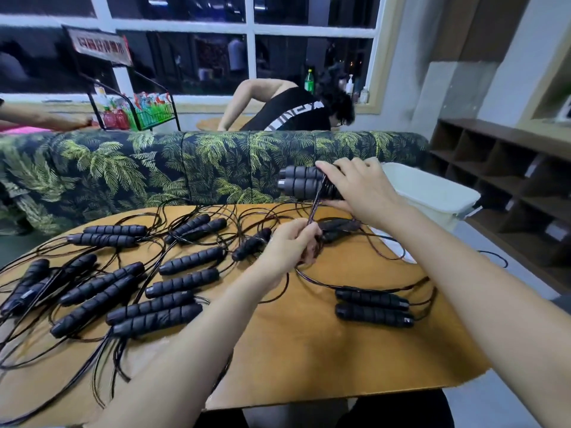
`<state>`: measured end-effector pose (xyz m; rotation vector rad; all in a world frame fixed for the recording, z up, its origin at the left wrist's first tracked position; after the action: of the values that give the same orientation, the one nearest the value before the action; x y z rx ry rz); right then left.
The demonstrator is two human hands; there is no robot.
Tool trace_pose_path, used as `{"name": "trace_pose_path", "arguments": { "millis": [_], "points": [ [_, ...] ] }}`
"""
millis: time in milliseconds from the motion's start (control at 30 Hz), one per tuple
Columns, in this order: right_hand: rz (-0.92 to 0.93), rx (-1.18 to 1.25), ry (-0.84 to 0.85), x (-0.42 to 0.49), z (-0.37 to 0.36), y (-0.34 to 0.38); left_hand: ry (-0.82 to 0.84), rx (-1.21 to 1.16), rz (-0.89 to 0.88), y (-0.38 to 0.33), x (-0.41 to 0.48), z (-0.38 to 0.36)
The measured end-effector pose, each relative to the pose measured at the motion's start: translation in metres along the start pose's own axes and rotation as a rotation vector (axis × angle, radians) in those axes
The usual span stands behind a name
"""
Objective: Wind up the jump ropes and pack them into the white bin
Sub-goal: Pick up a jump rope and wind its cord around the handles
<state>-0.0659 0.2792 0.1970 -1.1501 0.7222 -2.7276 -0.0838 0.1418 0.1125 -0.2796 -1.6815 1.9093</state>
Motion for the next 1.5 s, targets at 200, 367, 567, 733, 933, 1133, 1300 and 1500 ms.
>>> {"name": "trace_pose_path", "arguments": {
  "millis": [200,367,567,733,933,1133,1300,1500],
  "points": [
    [0.008,0.118,-0.025,0.010,0.042,-0.002,-0.001,0.091,-0.084,0.023,-0.018,0.037],
    [0.054,0.562,0.059,-0.021,0.076,0.057,-0.034,0.203,-0.073,0.024,-0.026,0.038],
    [0.195,0.655,0.201,-0.086,0.067,0.092,0.117,0.541,-0.360,-0.012,-0.021,0.060],
    [0.206,0.438,0.187,-0.118,0.026,0.103,0.382,1.096,-0.546,-0.010,-0.013,0.042],
    [-0.084,0.243,0.129,-0.116,-0.005,0.104,0.109,1.547,-0.537,-0.007,-0.020,0.015],
    [-0.343,0.264,0.059,-0.102,-0.013,0.090,-0.159,0.786,-0.229,0.014,-0.050,0.004],
    [-0.360,0.484,0.040,-0.107,-0.014,0.085,0.089,0.423,-0.203,0.037,-0.051,0.013],
    [-0.266,0.808,0.013,-0.104,-0.001,0.076,0.177,0.714,-0.362,0.071,-0.046,0.038]
  ]
}}
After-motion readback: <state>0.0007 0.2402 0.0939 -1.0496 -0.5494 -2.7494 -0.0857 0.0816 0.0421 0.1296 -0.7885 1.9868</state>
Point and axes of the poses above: each hand's wrist, its own x-axis towards the middle knuckle, its own z-axis out of the back of the hand, y = z × x, the point moved 6 cm from there along x, towards the middle knuckle, and after that the axes turned 9 degrees about -y, right-handed, at the moved point
